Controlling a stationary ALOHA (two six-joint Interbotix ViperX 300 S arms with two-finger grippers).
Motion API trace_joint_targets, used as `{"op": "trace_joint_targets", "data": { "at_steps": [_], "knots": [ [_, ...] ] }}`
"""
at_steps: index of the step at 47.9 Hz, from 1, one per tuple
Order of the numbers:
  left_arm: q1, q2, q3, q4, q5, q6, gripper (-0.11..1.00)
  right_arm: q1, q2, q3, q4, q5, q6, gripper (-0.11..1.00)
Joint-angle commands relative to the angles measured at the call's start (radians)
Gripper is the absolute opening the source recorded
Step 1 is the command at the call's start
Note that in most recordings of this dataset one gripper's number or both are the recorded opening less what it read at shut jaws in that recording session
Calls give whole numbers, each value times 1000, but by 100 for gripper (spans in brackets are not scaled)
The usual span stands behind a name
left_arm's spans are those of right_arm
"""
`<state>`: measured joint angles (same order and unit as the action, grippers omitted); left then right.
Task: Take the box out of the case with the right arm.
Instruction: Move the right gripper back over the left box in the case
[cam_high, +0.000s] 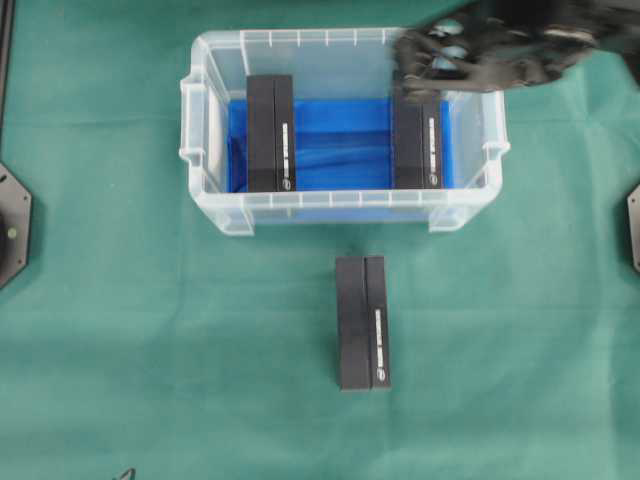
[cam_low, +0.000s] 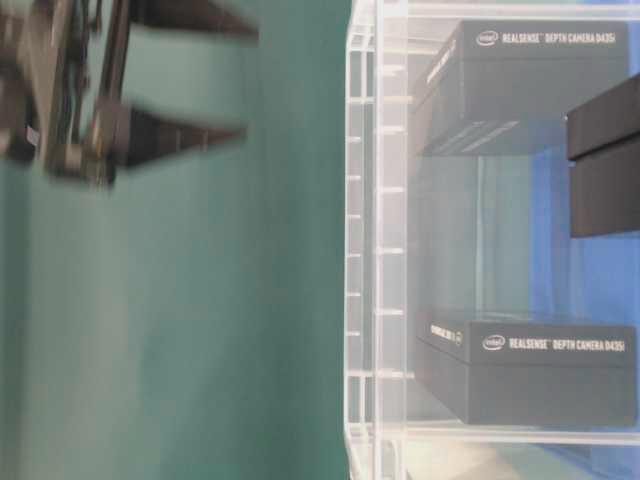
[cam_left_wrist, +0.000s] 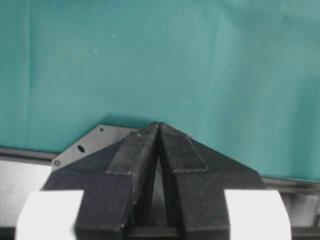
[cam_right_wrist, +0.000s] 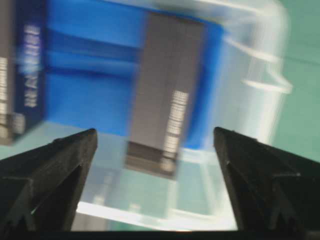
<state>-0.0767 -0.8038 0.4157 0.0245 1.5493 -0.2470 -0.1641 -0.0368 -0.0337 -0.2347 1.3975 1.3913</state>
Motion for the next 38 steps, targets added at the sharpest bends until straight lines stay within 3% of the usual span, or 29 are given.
{"op": "trace_joint_targets", "data": {
  "at_steps": [1, 13, 23, 32, 38],
  "knots": [
    [-3, 3, -9, 3, -6, 2, 0, 8, 49, -109, -3, -5, -3, 93],
    [-2, -8, -8, 3, -6, 2, 0, 25, 247, -359, 0, -5, -25, 93],
    [-3, -32, -6, 3, -3, 2, 0, 29, 396, -538, 60, -6, -75, 93],
    [-2, -46, -6, 3, 0, 0, 0, 35, 485, -632, 98, -3, -104, 93],
    [-2, -43, -6, 3, 0, 0, 0, 38, 508, -641, 123, -3, -100, 93]
  ]
}}
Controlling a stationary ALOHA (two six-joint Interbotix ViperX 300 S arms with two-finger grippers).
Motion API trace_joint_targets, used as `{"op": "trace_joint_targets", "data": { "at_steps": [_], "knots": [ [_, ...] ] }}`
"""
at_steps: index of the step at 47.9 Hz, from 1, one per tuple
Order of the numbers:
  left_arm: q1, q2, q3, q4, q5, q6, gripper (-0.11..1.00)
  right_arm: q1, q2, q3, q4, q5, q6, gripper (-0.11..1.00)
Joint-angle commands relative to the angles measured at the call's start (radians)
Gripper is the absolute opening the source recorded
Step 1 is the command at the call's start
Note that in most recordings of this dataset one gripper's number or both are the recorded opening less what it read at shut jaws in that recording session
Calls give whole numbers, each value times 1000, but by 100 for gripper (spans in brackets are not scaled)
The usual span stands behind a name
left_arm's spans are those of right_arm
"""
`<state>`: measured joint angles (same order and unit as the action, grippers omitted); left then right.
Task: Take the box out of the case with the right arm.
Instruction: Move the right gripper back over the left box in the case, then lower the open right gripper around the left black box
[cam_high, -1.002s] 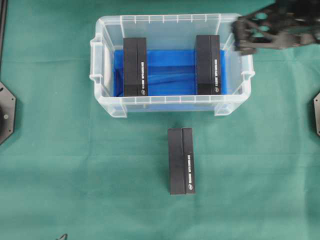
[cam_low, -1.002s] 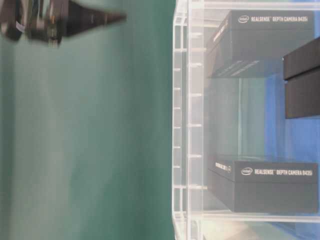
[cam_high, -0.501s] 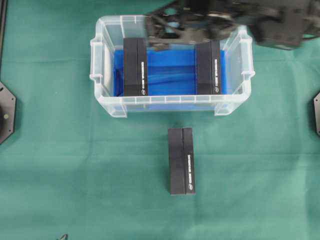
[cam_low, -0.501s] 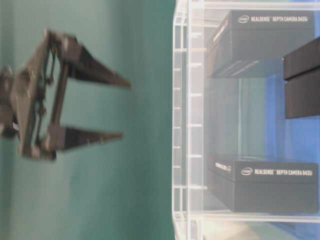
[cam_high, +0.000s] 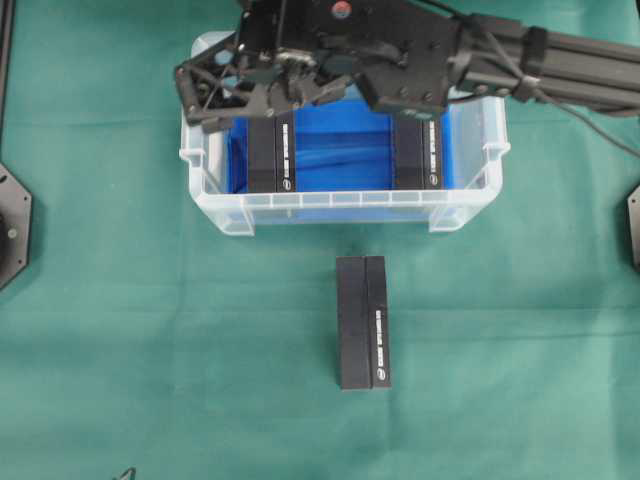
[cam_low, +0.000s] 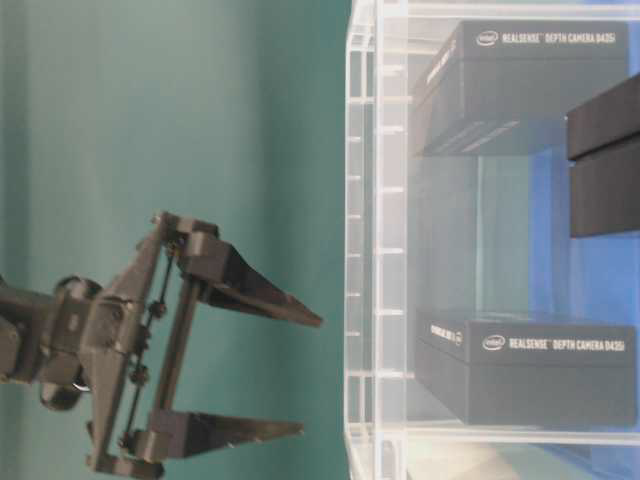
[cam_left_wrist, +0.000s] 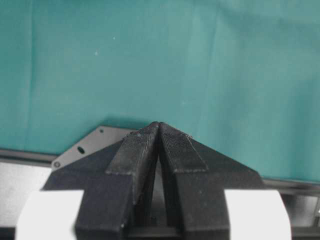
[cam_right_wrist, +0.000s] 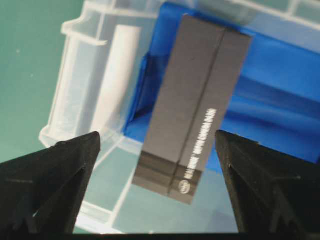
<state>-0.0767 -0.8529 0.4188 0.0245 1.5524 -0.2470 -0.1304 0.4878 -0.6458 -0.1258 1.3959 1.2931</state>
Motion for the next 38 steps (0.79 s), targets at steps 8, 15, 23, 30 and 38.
{"op": "trace_joint_targets", "data": {
  "at_steps": [8, 15, 23, 30, 38],
  "knots": [
    [-2, 12, -9, 3, -3, -3, 0, 5, -6, -29, 20, 12, 6, 93],
    [-2, 14, -9, 3, -2, -3, 0, 5, -6, -28, 21, 14, 21, 94],
    [-2, 14, -9, 3, -3, -3, 0, 6, -6, -26, 20, 17, 46, 94],
    [-2, 14, -9, 3, -2, -3, 0, 6, -6, -23, 12, 21, 52, 95],
    [-3, 14, -9, 3, -2, -2, 0, 6, -6, -20, 11, 32, 66, 95]
  ]
}}
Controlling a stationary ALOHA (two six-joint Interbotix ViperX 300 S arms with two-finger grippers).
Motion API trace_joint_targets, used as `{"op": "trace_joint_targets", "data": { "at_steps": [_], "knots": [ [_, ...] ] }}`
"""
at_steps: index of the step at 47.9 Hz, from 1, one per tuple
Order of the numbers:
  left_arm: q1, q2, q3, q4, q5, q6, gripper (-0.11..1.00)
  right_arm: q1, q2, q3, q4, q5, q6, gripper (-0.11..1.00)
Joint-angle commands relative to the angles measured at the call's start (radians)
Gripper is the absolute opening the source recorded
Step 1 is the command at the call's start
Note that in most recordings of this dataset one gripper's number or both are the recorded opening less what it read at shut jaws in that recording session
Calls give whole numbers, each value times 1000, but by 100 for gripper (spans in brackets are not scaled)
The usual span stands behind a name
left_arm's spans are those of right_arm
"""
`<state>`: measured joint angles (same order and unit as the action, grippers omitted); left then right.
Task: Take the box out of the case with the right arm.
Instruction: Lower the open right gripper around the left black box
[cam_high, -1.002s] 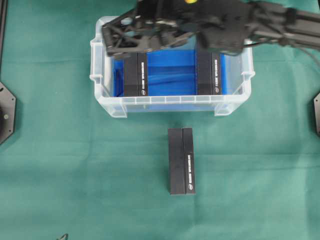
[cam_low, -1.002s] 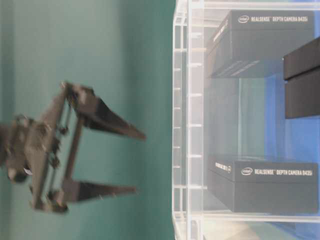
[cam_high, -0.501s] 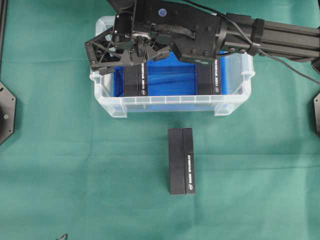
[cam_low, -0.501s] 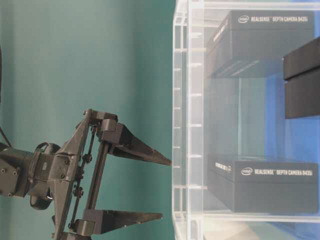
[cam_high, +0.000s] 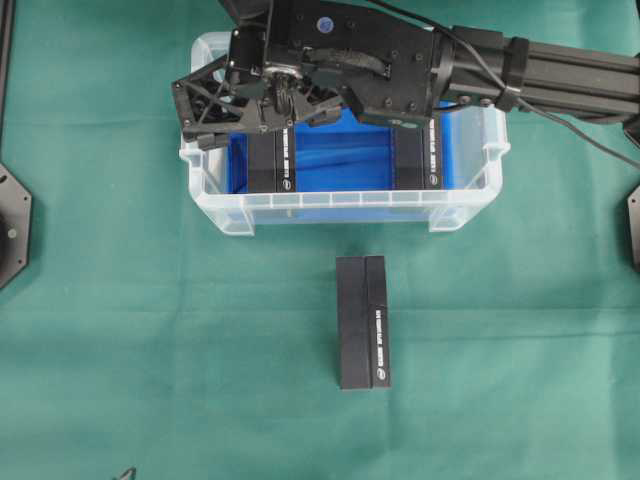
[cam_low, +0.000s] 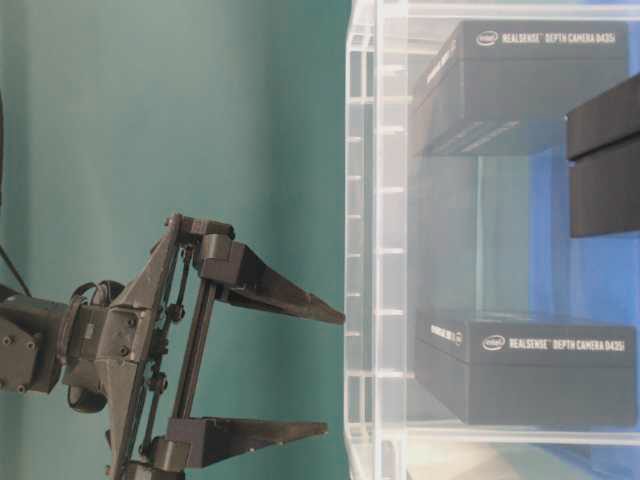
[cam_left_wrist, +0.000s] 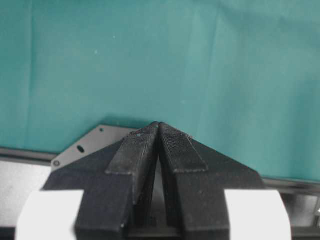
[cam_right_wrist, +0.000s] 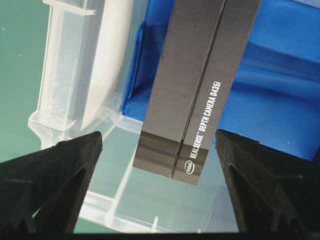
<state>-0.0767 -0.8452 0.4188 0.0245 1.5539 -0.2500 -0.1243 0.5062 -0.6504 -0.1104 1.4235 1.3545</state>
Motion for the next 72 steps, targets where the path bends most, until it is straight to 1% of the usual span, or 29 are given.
{"op": "trace_joint_targets", "data": {
  "at_steps": [1, 7, 11, 32, 39, 45, 49, 72],
  "knots": [
    [-3, 5, -9, 3, -5, 2, 0, 0, -25, -15, -5, 6, 9, 95],
    [-2, 5, -9, 3, -5, 2, 0, 6, -26, -17, -28, 8, 41, 95],
    [-2, 3, -9, 3, -5, 2, 0, 12, -26, -17, -34, 3, 49, 95],
    [-2, 0, -9, 3, -5, 5, 0, 25, -26, -17, -34, 18, 52, 95],
    [-3, -2, -9, 3, -5, 5, 0, 25, -26, -17, -44, 20, 54, 96],
    [-2, -2, -9, 3, -5, 5, 0, 25, -26, -17, -48, 20, 91, 96],
    [-2, -2, -9, 3, -5, 5, 0, 26, -26, -17, -51, 20, 101, 96],
    [-2, -2, -9, 3, -3, 3, 0, 29, -26, -17, -52, 20, 103, 96]
  ]
}}
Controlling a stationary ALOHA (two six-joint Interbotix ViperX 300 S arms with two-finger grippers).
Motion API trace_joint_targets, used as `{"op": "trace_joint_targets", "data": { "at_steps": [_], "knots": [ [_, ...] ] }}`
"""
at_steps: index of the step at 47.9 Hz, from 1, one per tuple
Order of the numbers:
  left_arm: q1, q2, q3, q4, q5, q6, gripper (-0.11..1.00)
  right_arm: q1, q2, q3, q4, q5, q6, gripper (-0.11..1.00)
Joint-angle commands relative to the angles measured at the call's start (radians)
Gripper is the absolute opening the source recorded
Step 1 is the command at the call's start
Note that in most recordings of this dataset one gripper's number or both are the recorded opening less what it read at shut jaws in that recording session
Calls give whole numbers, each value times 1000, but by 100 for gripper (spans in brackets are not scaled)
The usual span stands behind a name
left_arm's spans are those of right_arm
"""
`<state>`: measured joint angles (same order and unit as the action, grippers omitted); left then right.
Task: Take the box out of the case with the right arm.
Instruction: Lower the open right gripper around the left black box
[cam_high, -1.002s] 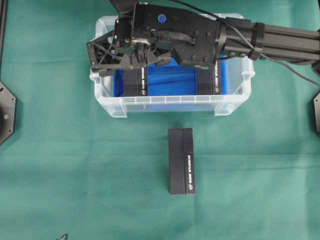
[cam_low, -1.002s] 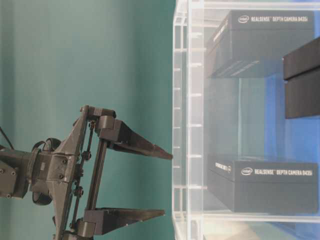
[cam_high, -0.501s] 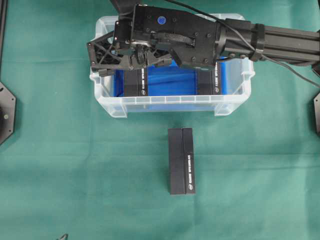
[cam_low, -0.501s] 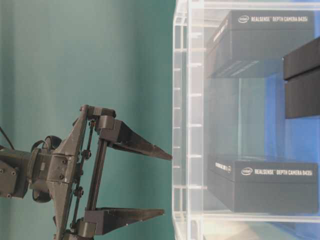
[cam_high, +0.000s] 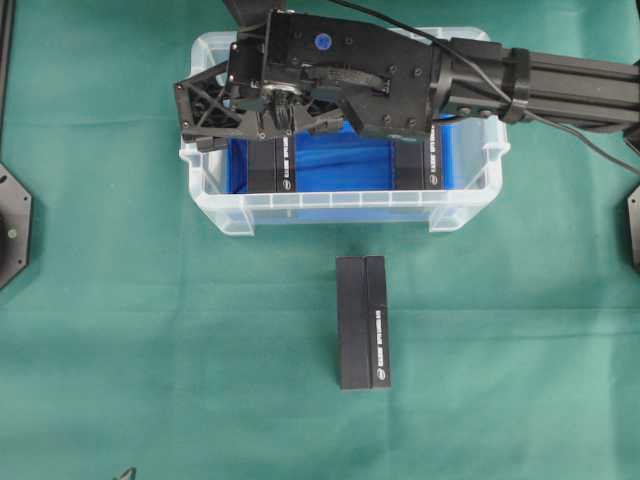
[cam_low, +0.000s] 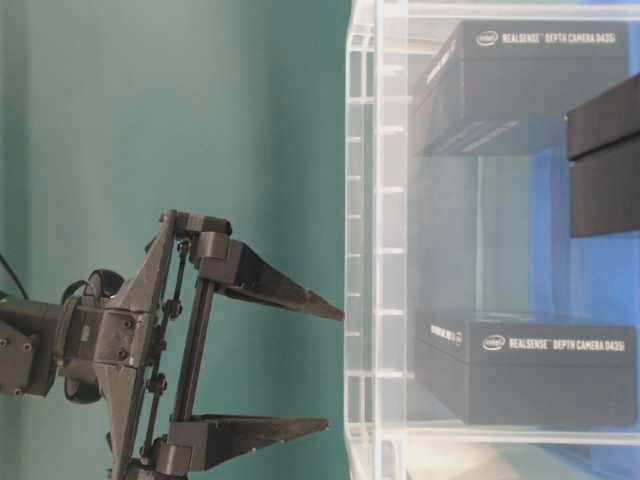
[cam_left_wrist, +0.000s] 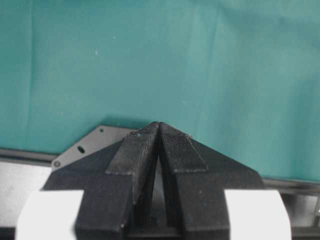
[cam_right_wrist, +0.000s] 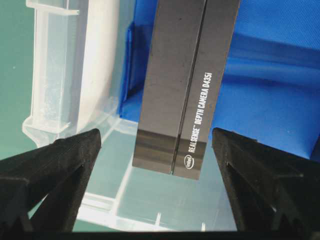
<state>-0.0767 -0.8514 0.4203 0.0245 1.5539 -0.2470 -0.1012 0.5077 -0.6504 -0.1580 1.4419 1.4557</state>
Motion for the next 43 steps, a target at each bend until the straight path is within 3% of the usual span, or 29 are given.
{"op": "trace_joint_targets", "data": {
  "at_steps": [1, 43],
  "knots": [
    [-2, 5, -11, 3, -5, 0, 0, 5, -28, -15, -5, 2, 2, 96],
    [-2, 3, -11, 3, -5, -3, 0, 8, -28, -15, -23, 2, 3, 96]
  ]
}}
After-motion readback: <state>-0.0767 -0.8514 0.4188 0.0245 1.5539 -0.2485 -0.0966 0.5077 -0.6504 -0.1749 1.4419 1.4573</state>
